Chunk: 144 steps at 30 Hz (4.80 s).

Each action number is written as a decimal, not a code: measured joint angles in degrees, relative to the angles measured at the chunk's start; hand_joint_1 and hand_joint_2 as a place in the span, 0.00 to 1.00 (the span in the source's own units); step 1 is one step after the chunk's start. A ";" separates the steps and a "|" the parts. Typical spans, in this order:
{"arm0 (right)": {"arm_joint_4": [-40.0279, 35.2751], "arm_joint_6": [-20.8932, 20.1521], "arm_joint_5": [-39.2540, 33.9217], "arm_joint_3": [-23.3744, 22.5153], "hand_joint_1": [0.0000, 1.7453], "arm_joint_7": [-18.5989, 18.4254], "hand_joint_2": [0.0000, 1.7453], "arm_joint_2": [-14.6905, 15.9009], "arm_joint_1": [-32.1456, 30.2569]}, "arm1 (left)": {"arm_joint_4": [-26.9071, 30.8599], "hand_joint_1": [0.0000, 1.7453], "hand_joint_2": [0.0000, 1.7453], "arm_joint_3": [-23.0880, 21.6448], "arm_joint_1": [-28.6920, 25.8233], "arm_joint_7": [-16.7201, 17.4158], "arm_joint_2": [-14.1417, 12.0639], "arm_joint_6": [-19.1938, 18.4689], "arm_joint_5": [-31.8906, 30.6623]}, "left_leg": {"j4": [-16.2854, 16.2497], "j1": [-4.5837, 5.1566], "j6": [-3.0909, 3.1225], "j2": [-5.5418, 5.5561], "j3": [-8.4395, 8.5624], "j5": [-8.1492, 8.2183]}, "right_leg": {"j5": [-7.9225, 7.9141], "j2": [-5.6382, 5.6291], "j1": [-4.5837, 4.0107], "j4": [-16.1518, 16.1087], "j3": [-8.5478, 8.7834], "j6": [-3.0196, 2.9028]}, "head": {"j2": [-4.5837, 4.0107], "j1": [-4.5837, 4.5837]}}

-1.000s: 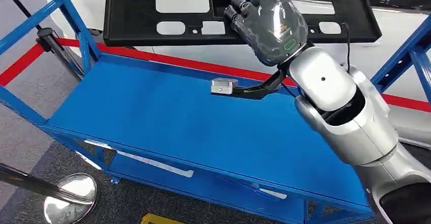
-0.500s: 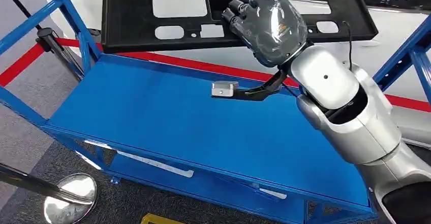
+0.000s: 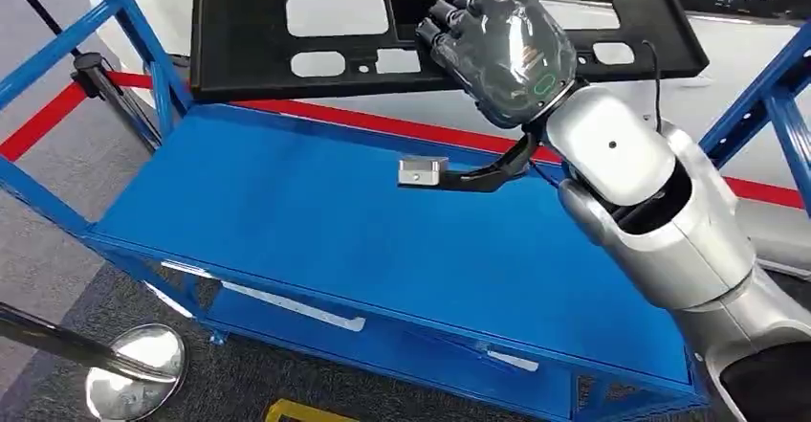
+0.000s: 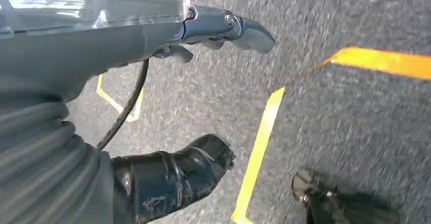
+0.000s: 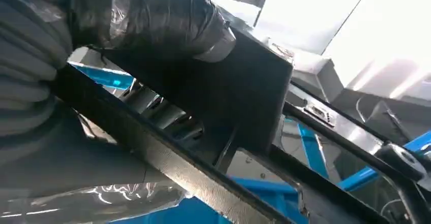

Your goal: Take the parts from the cabinet and place them on the table.

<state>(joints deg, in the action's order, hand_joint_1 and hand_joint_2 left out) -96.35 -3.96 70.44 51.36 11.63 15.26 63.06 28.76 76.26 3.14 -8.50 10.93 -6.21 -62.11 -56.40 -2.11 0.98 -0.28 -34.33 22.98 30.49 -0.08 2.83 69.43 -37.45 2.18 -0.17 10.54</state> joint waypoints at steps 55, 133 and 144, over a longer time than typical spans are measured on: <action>0.15 0.00 -4.57 0.04 1.00 0.96 1.00 1.31 0.87 | 1.25 0.00 1.00 0.50 -0.11 2.19 0.18 -1.07 -3.87 | -0.24 2.00 0.93 -0.32 6.56 6.36 | -9.22 0.48 -1.58 -7.17 -5.09 -1.84 | 0.00 0.11; -1.81 -1.71 -4.15 -1.40 1.00 0.39 1.00 7.43 2.99 | 4.42 0.00 1.00 3.89 -0.18 1.58 1.49 -0.07 -5.84 | -0.51 2.11 1.89 -0.16 1.15 1.52 | -2.26 0.10 -1.07 -4.03 -1.70 -0.88 | 0.00 0.09; -1.68 -2.19 -4.81 -1.40 1.00 0.81 1.00 7.87 2.45 | 4.44 0.00 1.00 3.96 -0.18 1.55 1.73 -0.35 -5.84 | -3.17 2.65 0.73 0.14 -0.58 1.93 | -4.97 0.07 -2.01 -8.38 1.37 -2.26 | 0.00 0.09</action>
<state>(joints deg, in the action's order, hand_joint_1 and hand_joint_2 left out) -98.03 -6.14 65.64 49.97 12.44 23.12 65.52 33.20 80.22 2.96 -6.95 12.66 -6.56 -67.95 -59.57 0.54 1.71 -0.14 -34.92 24.91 25.52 -0.01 0.82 61.05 -36.08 -0.07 -0.18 10.62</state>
